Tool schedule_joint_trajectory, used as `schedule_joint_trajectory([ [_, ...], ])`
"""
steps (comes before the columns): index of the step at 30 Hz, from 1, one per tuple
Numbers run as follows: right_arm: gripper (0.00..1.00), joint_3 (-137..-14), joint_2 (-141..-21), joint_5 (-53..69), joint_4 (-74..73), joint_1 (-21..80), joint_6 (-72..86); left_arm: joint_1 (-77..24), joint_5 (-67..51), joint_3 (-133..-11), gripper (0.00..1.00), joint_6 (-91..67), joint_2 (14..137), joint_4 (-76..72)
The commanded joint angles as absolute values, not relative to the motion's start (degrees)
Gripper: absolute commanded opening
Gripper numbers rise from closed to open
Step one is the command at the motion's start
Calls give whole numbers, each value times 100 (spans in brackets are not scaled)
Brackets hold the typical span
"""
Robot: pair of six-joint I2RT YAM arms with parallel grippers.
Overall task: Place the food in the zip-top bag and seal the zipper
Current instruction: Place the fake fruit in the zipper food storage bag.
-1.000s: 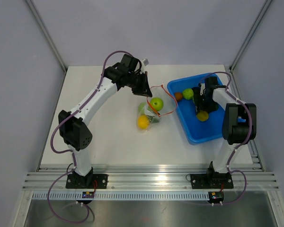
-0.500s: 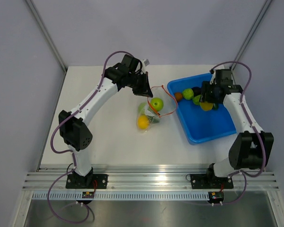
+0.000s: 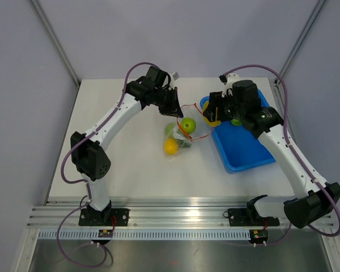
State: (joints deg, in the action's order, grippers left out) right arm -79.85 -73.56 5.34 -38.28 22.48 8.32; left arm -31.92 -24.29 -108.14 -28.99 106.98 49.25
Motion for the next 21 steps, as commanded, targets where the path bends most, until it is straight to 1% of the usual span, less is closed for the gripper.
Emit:
schedule_joint_trajectory([
  [1,51,-8253,-7680,571,-3481,2724,1055,-3217,-2584,-10811,0,-2918,10345,4729],
  [5,51,-8367,-8147,536,-3349,3119,1125,-3217,-2566,-10811,0,-2918,10301,4746],
  [6,54,-8385,-8321,510,-3340,3251,1134,-3225,-2566,-10802,0,-2927,10301,4746],
  [7,60,-8489,-8410,492,-3357,3287,1151,-3226,-2566,-10810,0,-2918,10301,4746],
  [8,69,-8551,-8498,449,-3410,3331,1186,-3226,-2566,-10802,0,-2927,10275,4755],
  [9,89,-8639,-8656,283,-3488,3357,1195,-3226,-2566,-10793,0,-2927,10257,4755],
  [10,96,-8761,-8701,177,-3594,3366,1195,-3226,-2575,-10793,0,-2927,10257,4755],
  [11,99,-8806,-8710,37,-3603,3366,1195,-3234,-2575,-10793,0,-2918,10239,4764],
  [16,99,-8500,-8201,-1070,-3314,3358,1169,-3234,-2558,-10767,0,-2900,10204,4764],
  [17,100,-8438,-8104,-1577,-3235,3331,1273,-3234,-2558,-10758,0,-2900,10195,4764],
  [19,99,-8332,-7893,-1932,-3374,3165,1623,-3234,-2558,-10758,0,-2900,10204,4764],
  [21,91,-8297,-7849,-1986,-3629,2569,1984,-3234,-2558,-10732,0,-2909,10213,4746],
])
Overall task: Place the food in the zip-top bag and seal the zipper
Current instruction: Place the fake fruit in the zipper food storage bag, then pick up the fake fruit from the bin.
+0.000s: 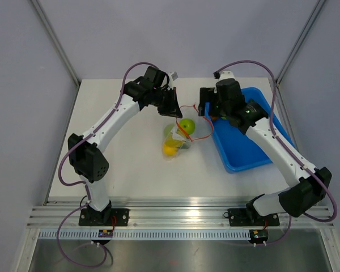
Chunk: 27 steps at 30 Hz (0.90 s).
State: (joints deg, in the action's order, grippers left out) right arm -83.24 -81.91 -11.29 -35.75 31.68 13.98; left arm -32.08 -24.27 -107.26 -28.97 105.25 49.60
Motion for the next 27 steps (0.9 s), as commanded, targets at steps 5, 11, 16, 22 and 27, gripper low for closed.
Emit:
schedule_joint_trajectory([
  [5,83,-7674,-7831,-1942,-3736,1408,2767,-3234,-2575,-10679,0,-2909,10178,4702],
  [11,92,-6620,-8103,-1644,-2569,590,3401,-3234,-2566,-10635,0,-2909,10151,4684],
  [16,93,-5749,-8376,-1179,-995,98,4050,-3234,-2558,-10600,0,-2883,10125,4711],
  [22,94,-5993,-9069,-1028,-668,-211,4166,-3234,-2514,-10608,0,-2847,10178,4773],
  [27,94,-6468,-9781,-923,-764,-334,4140,-3234,-2557,-10652,0,-2821,10248,4781],
])
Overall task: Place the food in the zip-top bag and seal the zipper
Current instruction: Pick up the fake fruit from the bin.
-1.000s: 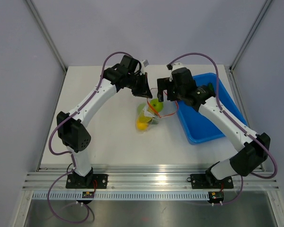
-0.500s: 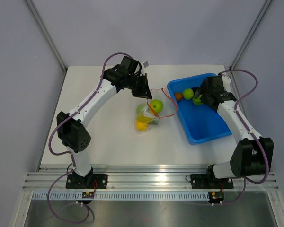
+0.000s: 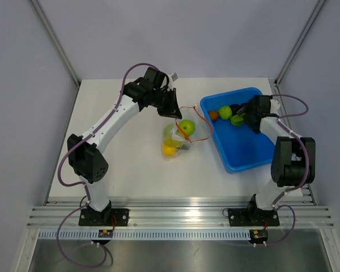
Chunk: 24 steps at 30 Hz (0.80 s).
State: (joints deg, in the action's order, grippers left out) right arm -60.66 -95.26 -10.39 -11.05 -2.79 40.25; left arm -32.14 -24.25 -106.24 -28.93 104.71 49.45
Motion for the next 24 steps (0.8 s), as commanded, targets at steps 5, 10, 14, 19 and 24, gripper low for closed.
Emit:
schedule_joint_trajectory([
  [5,92,-6635,-10229,-616,-545,-387,4210,-3234,-2549,-10670,0,-2804,10283,4799],
  [10,90,-6794,-10511,-580,-597,-395,4245,-3234,-2531,-10644,0,-2777,10283,4816],
  [14,81,-6724,-10617,-571,-537,-396,4280,-3234,-2549,-10617,0,-2777,10283,4816],
  [19,62,-6636,-10582,-606,-554,-387,4271,-3243,-2566,-10609,0,-2786,10275,4808],
  [24,38,-6355,-10012,-668,-624,-395,4175,-3243,-2566,-10582,0,-2786,10257,4808],
])
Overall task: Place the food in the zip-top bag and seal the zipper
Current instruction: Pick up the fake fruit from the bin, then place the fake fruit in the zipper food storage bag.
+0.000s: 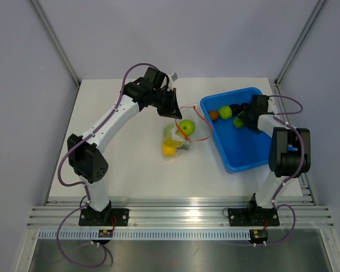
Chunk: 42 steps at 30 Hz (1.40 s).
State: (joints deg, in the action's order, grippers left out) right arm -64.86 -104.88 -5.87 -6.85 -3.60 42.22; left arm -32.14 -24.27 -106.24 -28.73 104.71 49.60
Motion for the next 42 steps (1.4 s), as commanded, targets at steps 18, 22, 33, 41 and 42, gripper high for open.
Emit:
schedule_joint_trajectory([
  [18,27,-5756,-6398,343,-1888,710,3350,-3269,-2680,-10503,0,-2979,10292,4492],
  [22,29,-6292,-6618,378,-2153,1694,3208,-3296,-2637,-10582,0,-2997,10266,4544],
  [33,74,-7048,-7935,-26,-2441,3190,2954,-3296,-2584,-10679,0,-2988,10143,4658],
  [41,94,-7409,-7490,-1607,-2943,3086,2295,-3296,-2549,-10547,0,-2944,10090,4632],
  [42,93,-7400,-7427,-1774,-2979,3015,2172,-3296,-2549,-10556,0,-2944,10099,4632],
])
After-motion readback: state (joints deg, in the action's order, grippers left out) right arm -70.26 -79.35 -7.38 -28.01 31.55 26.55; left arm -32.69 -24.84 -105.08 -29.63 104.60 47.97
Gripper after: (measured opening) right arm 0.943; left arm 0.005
